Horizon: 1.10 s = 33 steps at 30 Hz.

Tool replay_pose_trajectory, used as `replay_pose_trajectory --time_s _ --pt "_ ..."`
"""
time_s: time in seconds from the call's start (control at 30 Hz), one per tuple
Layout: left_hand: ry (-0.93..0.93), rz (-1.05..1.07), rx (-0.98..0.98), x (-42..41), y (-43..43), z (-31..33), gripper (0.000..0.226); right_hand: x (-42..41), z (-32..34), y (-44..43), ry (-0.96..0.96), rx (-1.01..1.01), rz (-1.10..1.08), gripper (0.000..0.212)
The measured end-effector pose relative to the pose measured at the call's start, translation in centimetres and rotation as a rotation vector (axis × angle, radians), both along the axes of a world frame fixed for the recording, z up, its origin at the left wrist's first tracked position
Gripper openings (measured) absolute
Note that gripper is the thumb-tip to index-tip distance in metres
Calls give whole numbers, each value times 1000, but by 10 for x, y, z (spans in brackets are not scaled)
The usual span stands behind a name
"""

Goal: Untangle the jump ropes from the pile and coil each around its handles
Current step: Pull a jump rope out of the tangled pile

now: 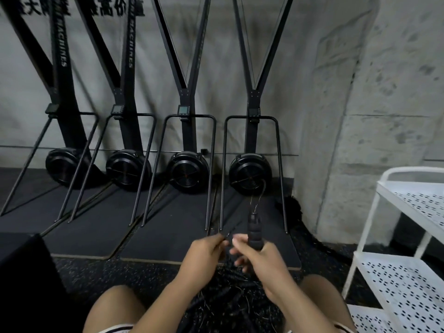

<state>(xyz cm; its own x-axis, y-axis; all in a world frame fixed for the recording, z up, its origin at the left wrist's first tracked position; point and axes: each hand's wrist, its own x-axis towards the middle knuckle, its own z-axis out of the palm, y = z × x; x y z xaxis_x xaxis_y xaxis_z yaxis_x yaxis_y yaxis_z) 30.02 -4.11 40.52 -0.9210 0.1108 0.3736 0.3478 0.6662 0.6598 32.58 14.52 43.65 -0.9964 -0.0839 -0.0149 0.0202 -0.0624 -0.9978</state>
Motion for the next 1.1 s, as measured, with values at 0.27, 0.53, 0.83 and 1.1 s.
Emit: replay_pose_trajectory --time_s 0.27,0.53,0.83,1.1 --pt "106 -58 -196 32 20 -20 17 20 -34 4 -35 -27 -146 17" --pt "57 -112 -46 47 33 -25 15 26 -33 9 40 -51 -161 11" --pt "-230 -153 168 67 22 -79 17 37 -19 19 19 -200 -152 6" --pt "-170 -54 171 72 7 -74 14 32 -18 35 57 -283 -193 6"
